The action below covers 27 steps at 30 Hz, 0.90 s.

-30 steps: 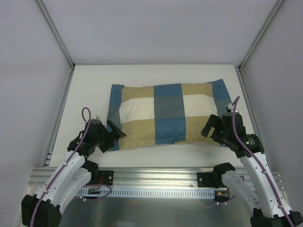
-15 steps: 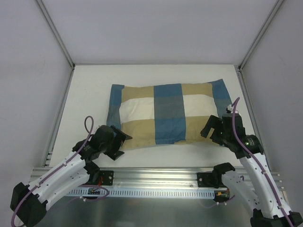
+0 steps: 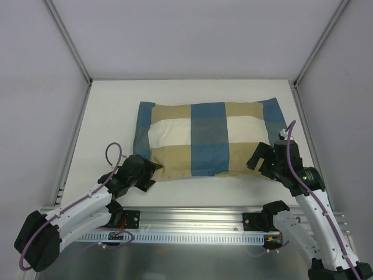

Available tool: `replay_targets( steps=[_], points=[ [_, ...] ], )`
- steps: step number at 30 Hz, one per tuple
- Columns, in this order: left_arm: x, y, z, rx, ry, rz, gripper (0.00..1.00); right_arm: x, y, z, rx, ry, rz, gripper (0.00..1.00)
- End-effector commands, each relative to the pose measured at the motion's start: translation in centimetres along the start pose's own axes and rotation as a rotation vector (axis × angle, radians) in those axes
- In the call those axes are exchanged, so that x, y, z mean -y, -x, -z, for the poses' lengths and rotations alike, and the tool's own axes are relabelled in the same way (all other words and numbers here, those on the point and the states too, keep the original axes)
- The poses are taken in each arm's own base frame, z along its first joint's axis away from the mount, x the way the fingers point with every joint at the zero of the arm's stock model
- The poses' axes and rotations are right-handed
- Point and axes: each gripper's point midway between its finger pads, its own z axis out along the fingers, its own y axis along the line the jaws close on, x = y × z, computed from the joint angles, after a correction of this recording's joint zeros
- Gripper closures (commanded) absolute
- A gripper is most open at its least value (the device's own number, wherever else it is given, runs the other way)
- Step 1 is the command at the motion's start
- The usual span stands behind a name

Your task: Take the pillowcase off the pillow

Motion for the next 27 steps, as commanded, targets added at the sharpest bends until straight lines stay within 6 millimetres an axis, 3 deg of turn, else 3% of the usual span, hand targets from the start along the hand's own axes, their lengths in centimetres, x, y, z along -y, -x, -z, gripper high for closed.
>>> replay_targets(
  steps=[1,3,4,6,7,9,13,17,19,21,22,27],
  points=[
    [1.8,1.2,-0.4,0.075,-0.071,-0.017,0.26,-0.6,0.7,0.1,0.026,0.028,-0.013,0.04],
    [2.4,1.6,-0.3,0.103,-0.085,-0.036,0.41,-0.5,0.7,0.2,0.029,0.027,-0.011,0.04],
    [2.5,1.8,-0.2,0.111,-0.09,-0.046,0.58,-0.5,0.7,0.2,0.03,0.025,-0.01,0.04],
    [2.9,2.0,0.0,0.121,-0.102,-0.05,0.72,-0.2,0.7,0.2,0.031,0.013,-0.009,0.04],
    [3.0,1.9,0.1,0.117,-0.106,-0.058,0.88,-0.2,0.7,0.2,0.033,0.013,-0.004,0.04],
    [3.2,1.8,0.3,0.112,-0.107,-0.059,1.0,0.2,0.7,0.3,0.038,-0.006,0.0,0.04],
    [2.9,2.1,1.2,0.122,-0.077,-0.089,1.0,1.9,1.1,0.4,0.07,-0.091,0.016,0.04],
    [4.0,3.6,3.7,0.196,-0.087,-0.121,1.0,3.6,1.7,0.9,0.077,-0.157,-0.025,0.04],
    [4.9,4.8,5.4,0.258,-0.12,-0.126,1.0,3.5,1.6,0.7,0.052,-0.138,-0.065,0.04],
    [4.4,5.7,6.2,0.297,-0.097,-0.14,1.0,4.1,1.7,0.4,0.032,-0.141,-0.144,0.04],
    [4.5,6.2,6.8,0.318,-0.105,-0.149,1.0,3.2,1.1,-0.1,-0.02,-0.077,-0.182,0.04],
    [4.7,7.0,8.3,0.347,-0.091,-0.175,1.0,4.5,0.8,-2.1,-0.076,-0.015,-0.421,0.04]
  ],
)
